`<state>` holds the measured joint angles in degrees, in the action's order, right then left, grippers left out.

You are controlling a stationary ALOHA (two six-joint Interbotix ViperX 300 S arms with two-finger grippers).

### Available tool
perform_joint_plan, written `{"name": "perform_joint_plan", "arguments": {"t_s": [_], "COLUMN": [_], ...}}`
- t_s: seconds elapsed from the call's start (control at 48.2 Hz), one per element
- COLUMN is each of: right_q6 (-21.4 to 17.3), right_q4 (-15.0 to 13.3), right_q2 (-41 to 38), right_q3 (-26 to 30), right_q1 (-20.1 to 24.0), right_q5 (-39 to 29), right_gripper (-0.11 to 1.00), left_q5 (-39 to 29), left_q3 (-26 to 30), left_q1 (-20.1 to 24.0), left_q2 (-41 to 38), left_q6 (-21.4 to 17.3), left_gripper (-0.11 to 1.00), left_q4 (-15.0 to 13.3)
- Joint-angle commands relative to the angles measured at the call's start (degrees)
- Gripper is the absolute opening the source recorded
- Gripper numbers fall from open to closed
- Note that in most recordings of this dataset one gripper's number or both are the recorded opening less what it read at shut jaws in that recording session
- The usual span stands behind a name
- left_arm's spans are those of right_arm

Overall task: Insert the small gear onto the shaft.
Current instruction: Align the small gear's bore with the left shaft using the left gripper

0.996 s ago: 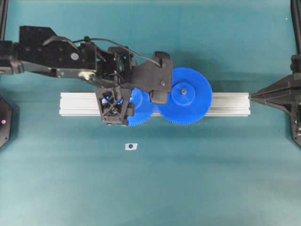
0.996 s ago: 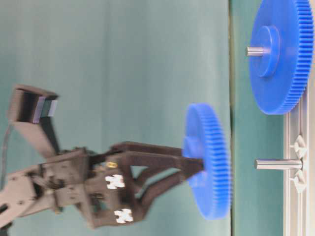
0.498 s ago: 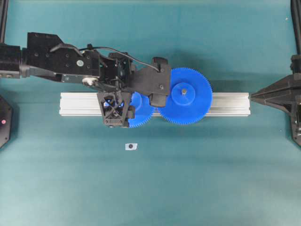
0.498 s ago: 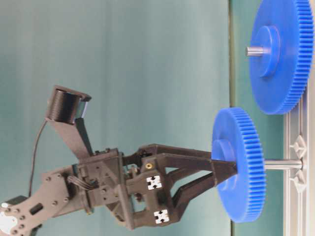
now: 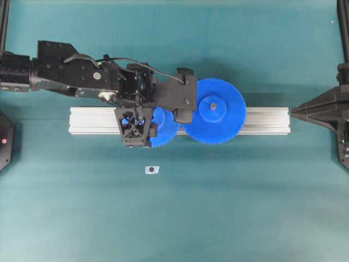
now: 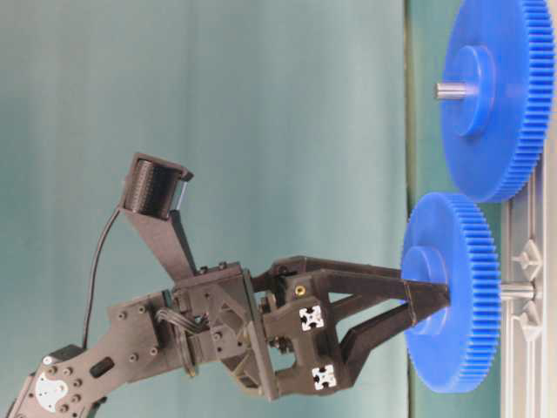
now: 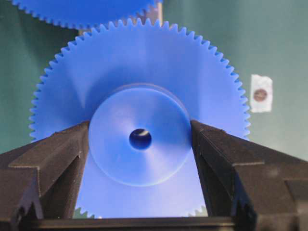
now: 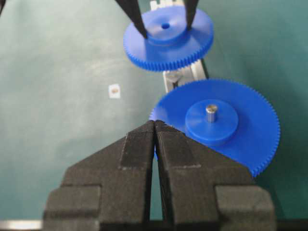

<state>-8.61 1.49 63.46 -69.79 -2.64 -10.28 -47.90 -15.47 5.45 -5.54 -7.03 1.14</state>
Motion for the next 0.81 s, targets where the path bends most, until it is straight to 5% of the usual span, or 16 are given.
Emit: {"name": "perform_joint_plan", "arguments": {"t_s": [0.0,0.789], "right_q6": [-0.4,-0.4], "right_q4": [0.0,0.0], "right_q2": [-0.4,-0.4], "right_q3": [0.9,0.9], "right_q1": [-0.1,-0.1], "right_q5": [0.2,0.2], "right_gripper": [0.08,0.08], "left_q5": [0.6,0.8], "left_q3": [0.7,-1.9], "left_q1": [0.5,3.2], "left_q2": [0.9,1.2], "left_q6": [-0.2,-0.2], "left_gripper": [0.69,0.69], "left_q4": [0.1,0.1]}}
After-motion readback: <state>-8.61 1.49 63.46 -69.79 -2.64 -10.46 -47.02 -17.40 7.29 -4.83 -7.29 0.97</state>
